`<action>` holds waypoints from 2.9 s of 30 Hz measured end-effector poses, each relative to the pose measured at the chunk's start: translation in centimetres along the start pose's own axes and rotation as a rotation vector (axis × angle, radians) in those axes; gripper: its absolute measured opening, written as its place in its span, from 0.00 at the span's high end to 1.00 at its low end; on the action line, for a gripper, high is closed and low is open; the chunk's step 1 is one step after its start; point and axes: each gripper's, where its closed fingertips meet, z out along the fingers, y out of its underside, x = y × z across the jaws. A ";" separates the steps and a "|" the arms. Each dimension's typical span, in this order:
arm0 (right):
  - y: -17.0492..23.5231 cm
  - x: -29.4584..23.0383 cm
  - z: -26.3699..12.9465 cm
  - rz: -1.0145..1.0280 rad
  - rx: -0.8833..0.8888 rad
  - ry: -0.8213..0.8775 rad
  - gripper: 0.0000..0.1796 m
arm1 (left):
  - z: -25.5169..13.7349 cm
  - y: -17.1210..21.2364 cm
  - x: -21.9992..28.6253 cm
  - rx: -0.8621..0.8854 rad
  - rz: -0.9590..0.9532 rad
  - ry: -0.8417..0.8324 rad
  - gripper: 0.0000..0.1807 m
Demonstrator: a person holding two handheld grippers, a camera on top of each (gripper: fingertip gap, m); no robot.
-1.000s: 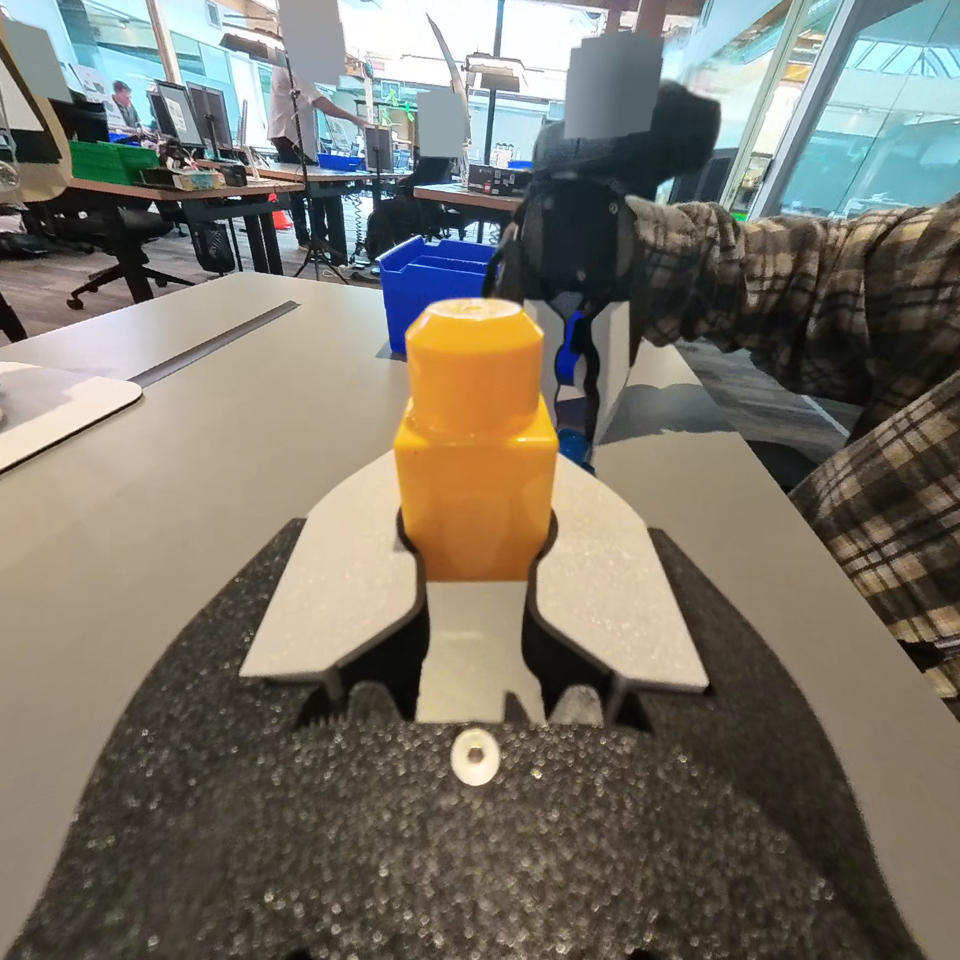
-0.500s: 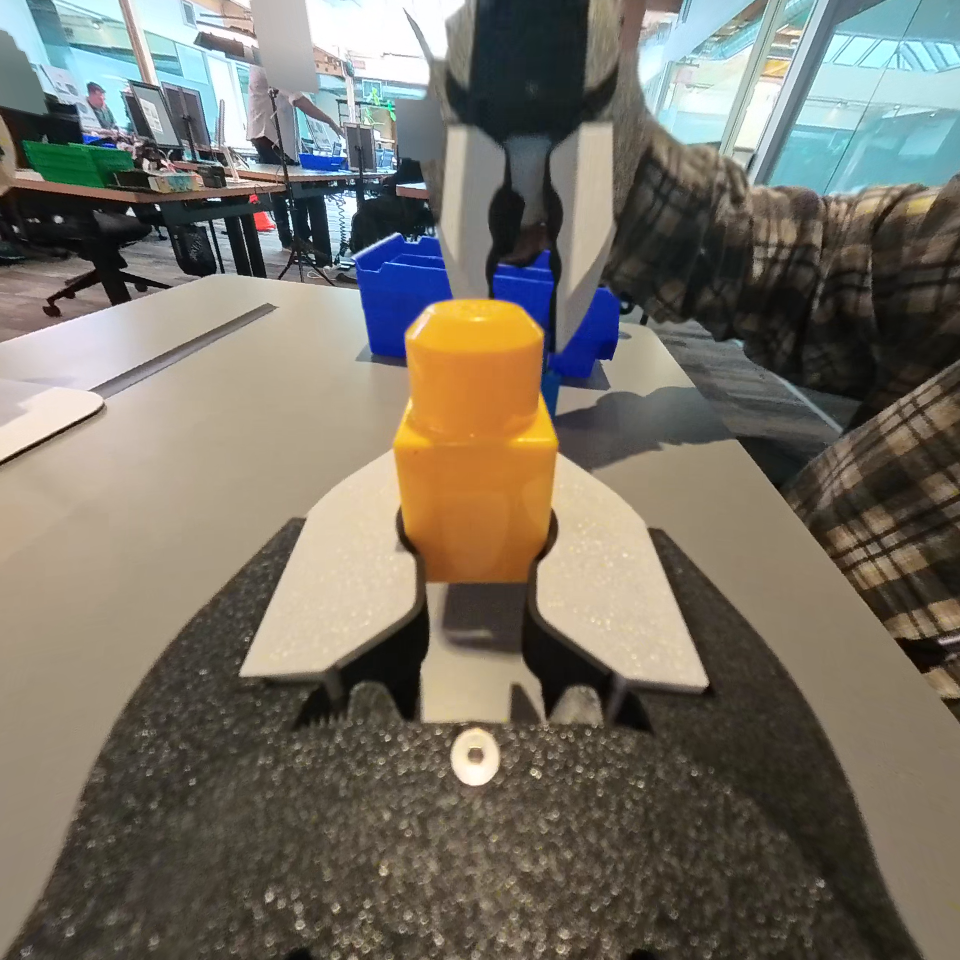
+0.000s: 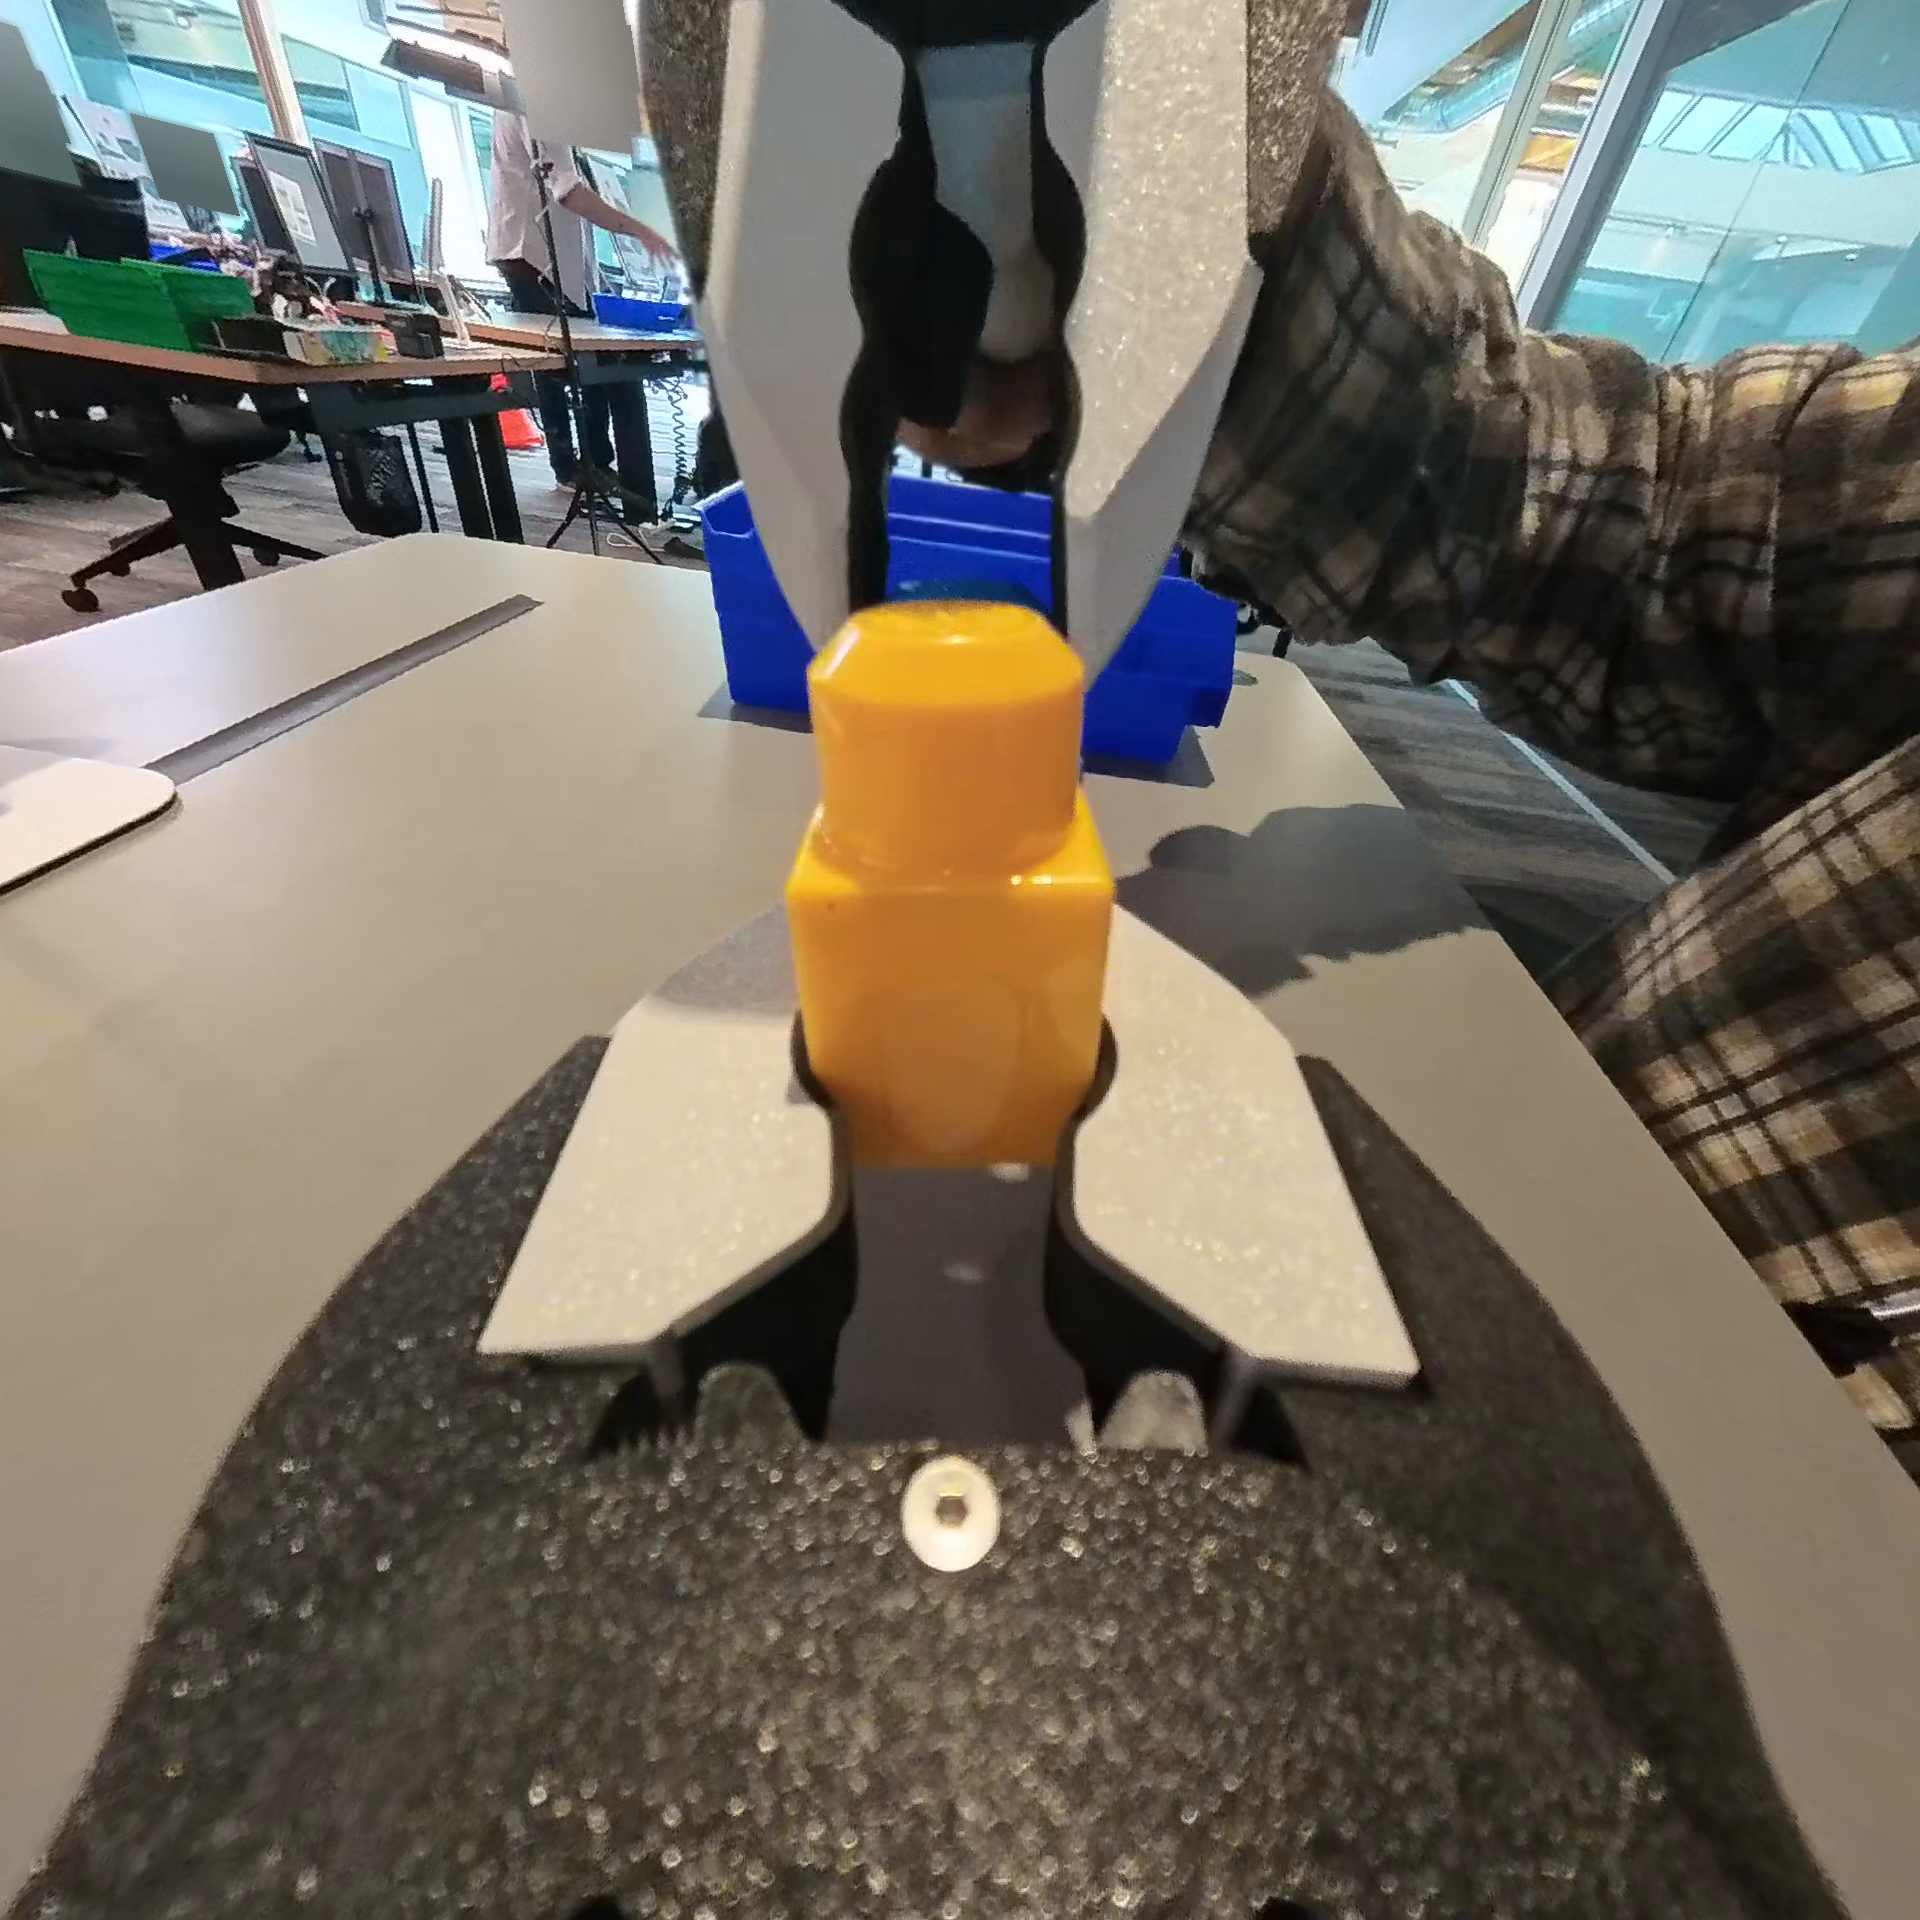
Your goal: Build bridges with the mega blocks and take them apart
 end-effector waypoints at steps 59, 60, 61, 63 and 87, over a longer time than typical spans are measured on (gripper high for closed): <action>-2.7 0.0 -1.2 0.114 0.599 0.015 0.85 | 0.1 -1.7 0.5 0.056 0.001 -0.035 0.78; -2.5 0.0 -1.2 0.103 0.607 0.028 0.85 | 0.1 -1.6 0.5 0.051 0.006 -0.039 0.78; -2.3 0.0 -1.3 0.098 0.613 0.043 0.85 | 0.2 -1.6 0.5 0.050 0.008 -0.043 0.78; -2.3 0.1 -1.7 0.085 0.641 0.061 0.85 | 0.1 -1.8 0.5 0.069 0.002 -0.047 0.78; 11.6 2.2 2.9 -0.027 0.294 0.210 0.67 | -0.4 -1.5 0.2 0.058 0.041 -0.045 0.78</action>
